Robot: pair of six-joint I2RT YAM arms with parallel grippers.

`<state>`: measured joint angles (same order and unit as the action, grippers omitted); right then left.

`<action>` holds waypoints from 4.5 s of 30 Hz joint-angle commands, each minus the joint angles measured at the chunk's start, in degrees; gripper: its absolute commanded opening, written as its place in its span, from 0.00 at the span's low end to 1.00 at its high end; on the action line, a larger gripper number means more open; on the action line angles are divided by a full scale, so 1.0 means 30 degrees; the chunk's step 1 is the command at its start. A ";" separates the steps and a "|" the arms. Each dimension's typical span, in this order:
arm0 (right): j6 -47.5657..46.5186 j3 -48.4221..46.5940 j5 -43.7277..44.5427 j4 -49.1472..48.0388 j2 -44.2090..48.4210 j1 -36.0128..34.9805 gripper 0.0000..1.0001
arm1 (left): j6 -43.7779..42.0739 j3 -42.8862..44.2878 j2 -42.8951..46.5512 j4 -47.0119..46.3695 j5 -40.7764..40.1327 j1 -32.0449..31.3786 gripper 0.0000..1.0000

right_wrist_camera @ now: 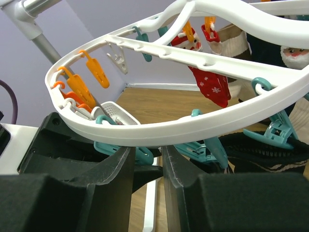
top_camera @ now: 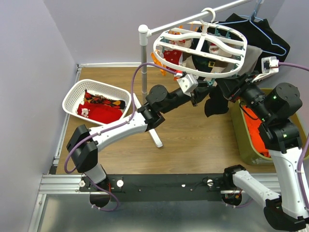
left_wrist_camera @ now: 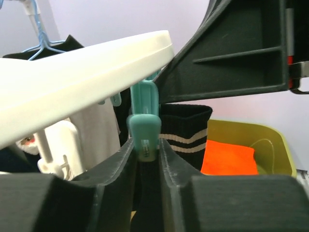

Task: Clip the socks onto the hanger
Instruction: Open the clamp at the hanger, then pick up the sock from the bin.

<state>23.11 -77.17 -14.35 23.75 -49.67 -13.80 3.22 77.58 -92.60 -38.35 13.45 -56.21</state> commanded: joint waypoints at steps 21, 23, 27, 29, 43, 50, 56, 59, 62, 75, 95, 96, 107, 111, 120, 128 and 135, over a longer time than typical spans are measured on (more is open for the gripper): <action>-0.1816 -0.2639 -0.3010 0.3452 -0.0699 0.0031 0.65 | -0.0049 0.2965 0.0514 0.6657 -0.6828 -0.2094 0.11; -0.1757 -0.2433 -0.2952 0.3131 -0.0787 0.0031 0.66 | 0.0038 0.3114 0.0514 0.7185 -0.6974 -0.2241 0.11; -0.1845 -0.2169 -0.2776 0.2866 -0.0992 0.0031 0.69 | 0.0098 0.3435 0.0514 0.7801 -0.6887 -0.2417 0.11; -0.1816 -0.2052 -0.2572 0.2574 -0.1021 0.0031 0.69 | 0.0068 0.3582 0.0456 0.8269 -0.6887 -0.2476 0.11; -0.1699 -0.1554 -0.2453 0.1372 -0.1402 0.0031 0.60 | -0.0430 0.5368 -0.0130 1.0669 -0.7062 -0.3032 0.11; -0.1670 -0.1290 -0.2337 0.1108 -0.1315 0.0060 0.44 | -0.0168 0.6308 -0.0570 1.2138 -0.7178 -0.3179 0.15; -0.1524 -0.1144 -0.2043 0.0962 -0.1139 0.0060 0.26 | 0.0885 0.5488 -0.0015 1.1993 -0.7793 -0.3208 0.43; -0.1319 -0.0909 -0.2014 0.0757 -0.1022 0.0031 0.21 | 0.1442 0.4698 0.0717 1.1466 -0.8320 -0.3208 0.54; -0.1114 -0.0646 -0.2014 0.0552 -0.0905 0.0060 0.20 | 0.2028 0.3995 0.1713 1.1172 -0.8526 -0.3208 0.62; -0.1054 -0.0060 -0.2014 0.0346 -0.0670 0.0031 0.18 | 0.6832 -0.1743 0.8302 1.5501 -1.2336 -0.0957 0.73; -0.1523 -0.0118 -0.2189 0.1341 -0.0143 0.0060 0.18 | 0.9118 -0.7637 0.7928 1.7971 -1.0614 1.9959 0.74; -0.1552 -0.0089 -0.2190 0.1371 -0.0114 0.0031 0.18 | 0.9237 -0.7667 0.7520 1.7736 -1.0346 2.0372 0.74; -0.1992 0.0029 -0.1809 0.1665 0.0092 0.0060 0.18 | 0.9709 -0.6382 0.1722 1.6210 -0.9328 2.2222 0.49; -0.2050 0.0087 -0.1721 0.1694 0.0033 0.0060 0.18 | 0.9006 -0.4449 -0.1673 1.6239 -0.7796 2.0853 0.44; -0.2167 -0.0030 -0.1604 0.1723 -0.0172 0.0060 0.18 | 0.7569 -0.1281 -0.3621 1.6766 -0.7412 1.7213 0.54; -0.2256 -0.0147 -0.1779 0.1723 -0.0289 0.0031 0.18 | 0.6925 -0.0812 -0.0718 1.9575 -1.0720 1.7181 0.66; -0.2285 -0.0088 -0.1896 0.1664 -0.0347 0.0060 0.18 | 0.6367 -0.0635 -0.1182 2.0898 -1.0756 1.7884 0.65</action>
<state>17.30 -77.43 -20.25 26.83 -50.37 -13.65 24.14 75.11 -94.54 19.70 -16.95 -4.01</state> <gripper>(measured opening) 0.255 0.657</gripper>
